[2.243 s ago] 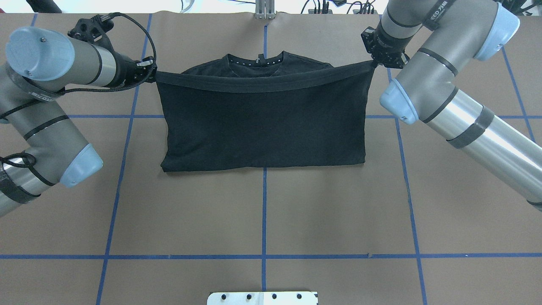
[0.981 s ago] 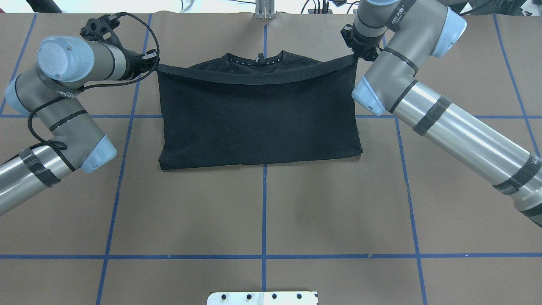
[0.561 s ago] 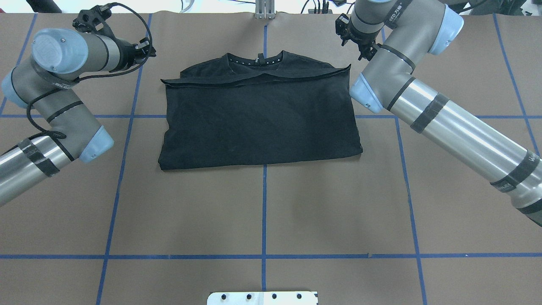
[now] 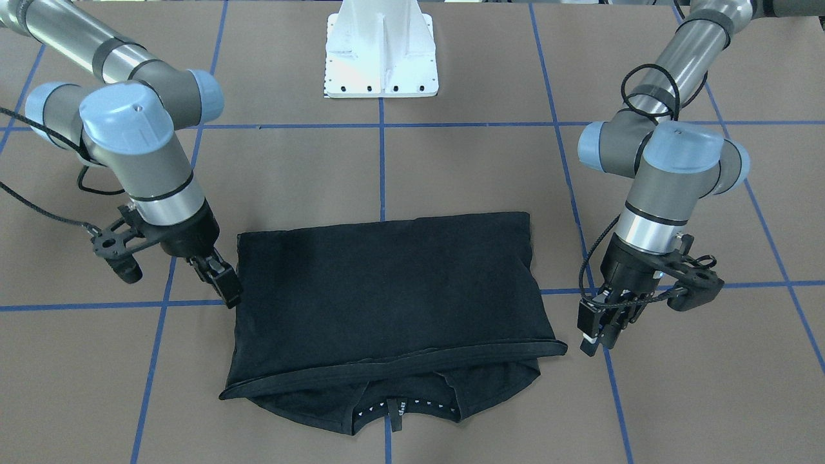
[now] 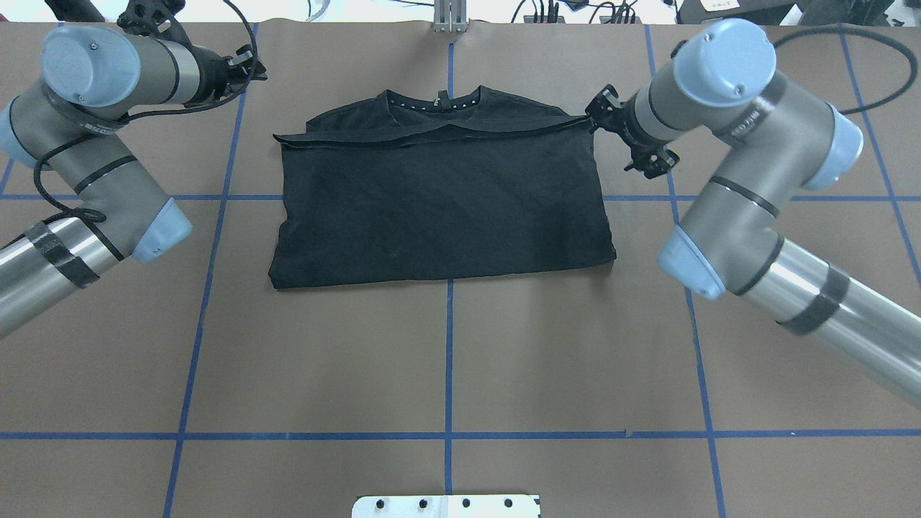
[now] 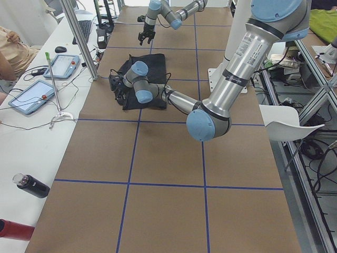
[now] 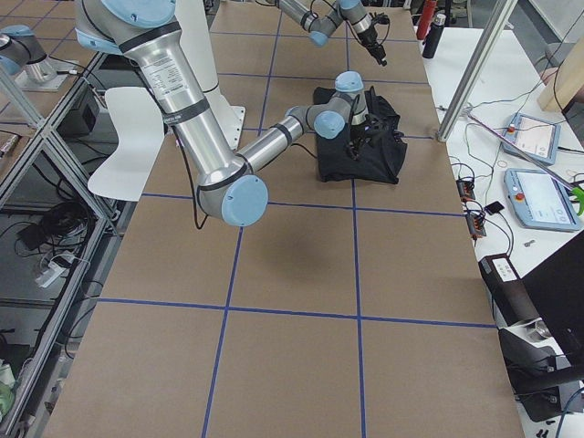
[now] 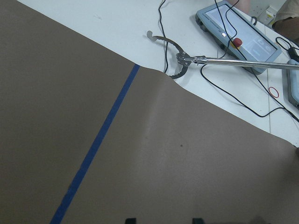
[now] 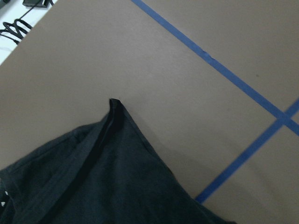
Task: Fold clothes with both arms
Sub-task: 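Move the right gripper to the folded shirt's side edge nearest it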
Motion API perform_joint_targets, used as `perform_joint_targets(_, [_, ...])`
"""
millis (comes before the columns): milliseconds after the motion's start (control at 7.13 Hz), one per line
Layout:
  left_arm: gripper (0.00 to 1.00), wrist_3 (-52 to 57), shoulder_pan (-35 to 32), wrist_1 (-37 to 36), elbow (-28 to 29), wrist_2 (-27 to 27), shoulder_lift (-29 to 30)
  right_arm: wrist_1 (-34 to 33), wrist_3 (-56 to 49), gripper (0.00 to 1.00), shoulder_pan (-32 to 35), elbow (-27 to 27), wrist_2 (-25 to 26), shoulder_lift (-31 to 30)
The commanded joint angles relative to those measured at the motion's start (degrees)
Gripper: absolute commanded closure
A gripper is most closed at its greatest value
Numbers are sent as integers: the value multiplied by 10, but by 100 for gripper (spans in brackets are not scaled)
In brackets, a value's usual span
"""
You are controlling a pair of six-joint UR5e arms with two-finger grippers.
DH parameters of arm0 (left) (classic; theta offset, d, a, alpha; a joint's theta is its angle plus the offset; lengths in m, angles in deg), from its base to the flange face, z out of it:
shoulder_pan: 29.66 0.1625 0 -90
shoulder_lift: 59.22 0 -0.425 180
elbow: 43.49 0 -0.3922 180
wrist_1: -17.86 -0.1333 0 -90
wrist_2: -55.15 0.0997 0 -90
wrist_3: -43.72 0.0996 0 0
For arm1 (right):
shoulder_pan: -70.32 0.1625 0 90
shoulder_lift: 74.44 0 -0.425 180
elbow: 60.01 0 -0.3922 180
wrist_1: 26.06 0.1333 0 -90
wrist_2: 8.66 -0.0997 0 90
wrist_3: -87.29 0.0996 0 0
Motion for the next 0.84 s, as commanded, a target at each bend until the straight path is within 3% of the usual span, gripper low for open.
perform_joint_targets(0, [48,-2,-1,-5,-20,-8,-5,19,57,9,-56,-73,19,-84])
perform_joint_targets(280, [47,-2,-1,-5,-20,-7,-6,82,123,9,-105,-63,76,-107])
perform_joint_targets(701, [47,-2,-1,-5,-23,-6,-6,102,119,10,-119,-26,78,-97])
